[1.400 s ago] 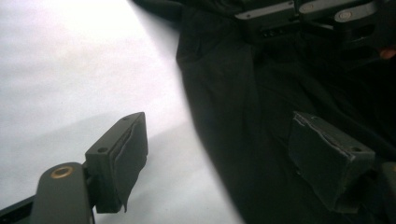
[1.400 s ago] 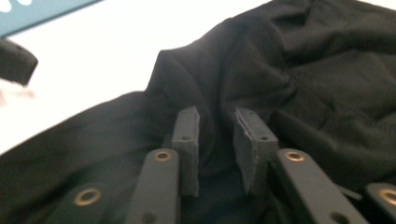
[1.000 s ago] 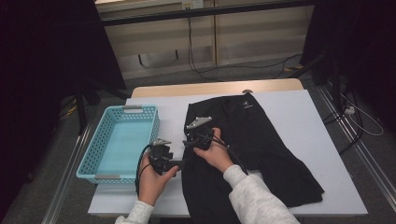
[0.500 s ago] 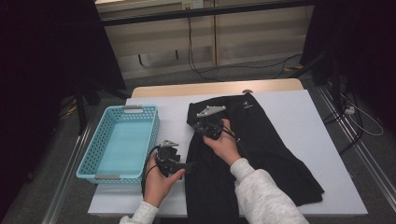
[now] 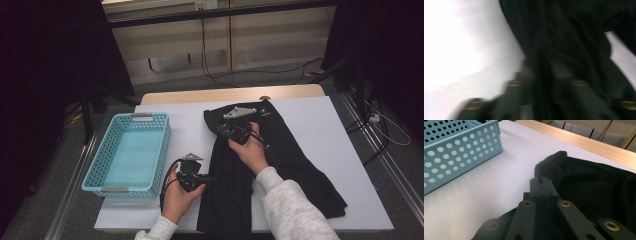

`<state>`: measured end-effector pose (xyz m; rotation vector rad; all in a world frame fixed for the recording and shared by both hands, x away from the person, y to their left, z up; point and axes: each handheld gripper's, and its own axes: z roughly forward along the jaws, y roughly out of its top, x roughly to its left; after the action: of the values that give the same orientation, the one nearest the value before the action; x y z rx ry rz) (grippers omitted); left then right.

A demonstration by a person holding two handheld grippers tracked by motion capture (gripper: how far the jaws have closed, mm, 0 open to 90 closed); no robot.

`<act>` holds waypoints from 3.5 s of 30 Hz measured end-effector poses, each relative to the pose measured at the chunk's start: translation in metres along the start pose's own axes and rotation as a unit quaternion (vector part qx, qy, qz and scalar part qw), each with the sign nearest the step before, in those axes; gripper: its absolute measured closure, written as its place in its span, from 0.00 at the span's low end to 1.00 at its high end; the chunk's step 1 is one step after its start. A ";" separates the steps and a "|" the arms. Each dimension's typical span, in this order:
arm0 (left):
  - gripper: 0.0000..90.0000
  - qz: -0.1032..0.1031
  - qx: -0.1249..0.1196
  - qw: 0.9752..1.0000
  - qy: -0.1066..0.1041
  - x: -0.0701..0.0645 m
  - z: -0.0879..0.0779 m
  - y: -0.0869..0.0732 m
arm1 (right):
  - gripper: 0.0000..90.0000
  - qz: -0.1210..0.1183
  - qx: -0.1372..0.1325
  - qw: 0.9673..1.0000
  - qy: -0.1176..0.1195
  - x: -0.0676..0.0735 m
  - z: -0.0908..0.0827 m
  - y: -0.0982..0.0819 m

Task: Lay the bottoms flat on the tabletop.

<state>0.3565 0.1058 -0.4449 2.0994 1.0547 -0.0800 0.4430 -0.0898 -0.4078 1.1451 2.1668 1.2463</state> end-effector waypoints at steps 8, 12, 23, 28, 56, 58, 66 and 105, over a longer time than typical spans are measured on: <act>0.98 -0.004 -0.010 0.999 -0.047 -0.015 -0.003 0.013 | 0.99 0.011 -0.007 1.000 -0.007 -0.012 -0.012 0.000; 0.99 0.002 -0.023 0.997 -0.070 -0.027 -0.005 0.026 | 0.99 0.010 -0.009 1.000 -0.013 -0.019 -0.021 0.001; 0.99 0.066 -0.032 0.989 -0.125 -0.090 0.030 0.086 | 0.99 0.035 -0.019 0.997 -0.062 -0.082 -0.078 -0.003; 0.60 0.097 -0.059 0.986 -0.123 -0.111 0.053 0.113 | 0.96 0.089 -0.026 0.989 -0.115 -0.141 -0.115 -0.015; 0.21 0.092 -0.006 0.996 0.015 0.001 0.034 0.056 | 0.39 0.055 0.058 0.991 -0.103 -0.059 -0.152 -0.118; 0.21 0.090 -0.008 0.996 0.022 0.005 0.035 0.052 | 0.42 0.048 0.059 0.992 -0.101 -0.053 -0.154 -0.122; 0.20 0.087 -0.010 0.996 0.034 0.008 0.033 0.049 | 0.57 0.027 0.080 0.994 -0.063 -0.022 -0.146 -0.127; 0.21 0.063 -0.026 0.997 0.047 0.024 0.018 0.047 | 1.00 0.010 0.087 0.996 -0.012 -0.021 -0.139 -0.139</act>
<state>0.4103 0.0928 -0.4385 2.1351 0.9668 0.1084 0.2993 -0.2176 -0.4537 1.2456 2.2886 1.0624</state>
